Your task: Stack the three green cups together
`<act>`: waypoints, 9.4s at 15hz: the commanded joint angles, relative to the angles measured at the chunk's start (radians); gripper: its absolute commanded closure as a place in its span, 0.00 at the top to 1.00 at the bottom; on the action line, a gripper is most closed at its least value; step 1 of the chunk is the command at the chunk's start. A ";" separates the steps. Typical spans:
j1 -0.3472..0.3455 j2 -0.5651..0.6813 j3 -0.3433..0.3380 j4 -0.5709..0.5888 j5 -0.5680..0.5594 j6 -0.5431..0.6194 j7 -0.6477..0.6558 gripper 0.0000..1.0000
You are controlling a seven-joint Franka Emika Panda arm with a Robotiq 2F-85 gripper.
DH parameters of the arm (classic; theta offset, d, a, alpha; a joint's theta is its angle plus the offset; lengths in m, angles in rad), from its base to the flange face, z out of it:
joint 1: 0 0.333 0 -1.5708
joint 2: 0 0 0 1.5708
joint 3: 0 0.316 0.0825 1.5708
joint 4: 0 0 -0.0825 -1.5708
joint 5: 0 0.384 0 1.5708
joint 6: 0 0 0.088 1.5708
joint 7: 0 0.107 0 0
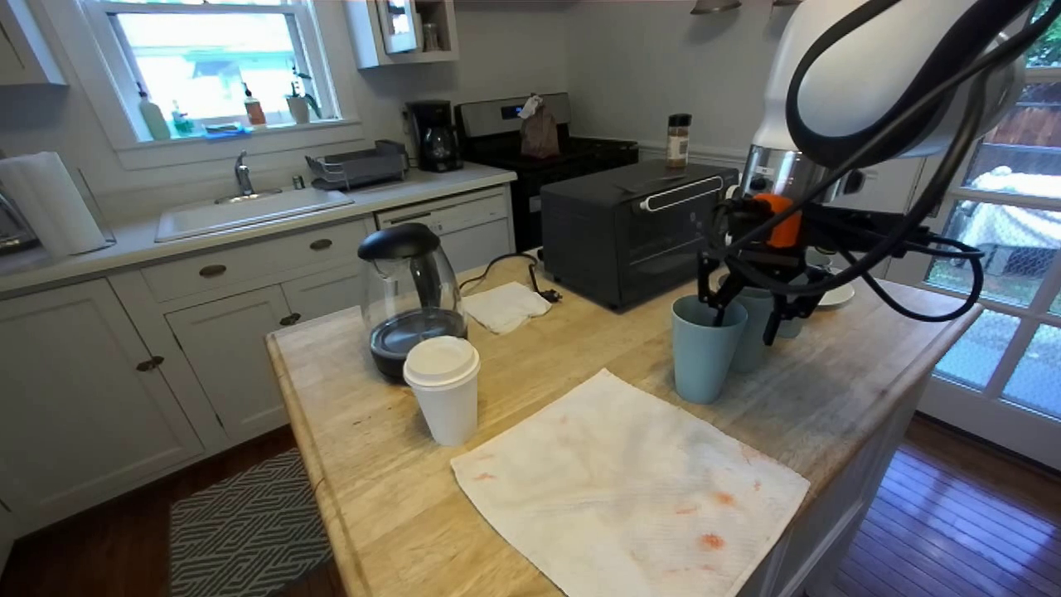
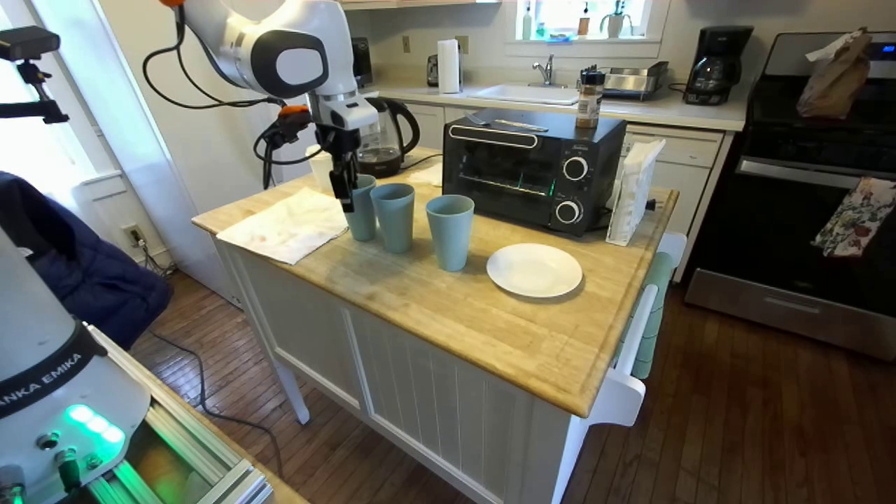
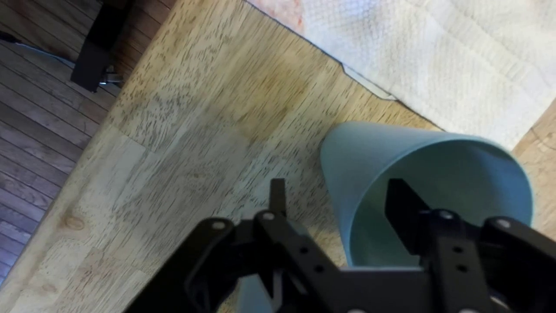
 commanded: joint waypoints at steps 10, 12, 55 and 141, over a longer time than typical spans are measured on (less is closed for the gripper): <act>0.027 0.026 -0.018 0.025 0.066 0.011 -0.002 0.01; 0.032 0.009 -0.015 0.017 0.059 0.007 0.001 0.01; -0.042 -0.326 -0.053 0.043 0.110 -0.147 -0.047 0.01; -0.165 -0.148 -0.249 0.144 0.061 -0.085 -0.519 0.01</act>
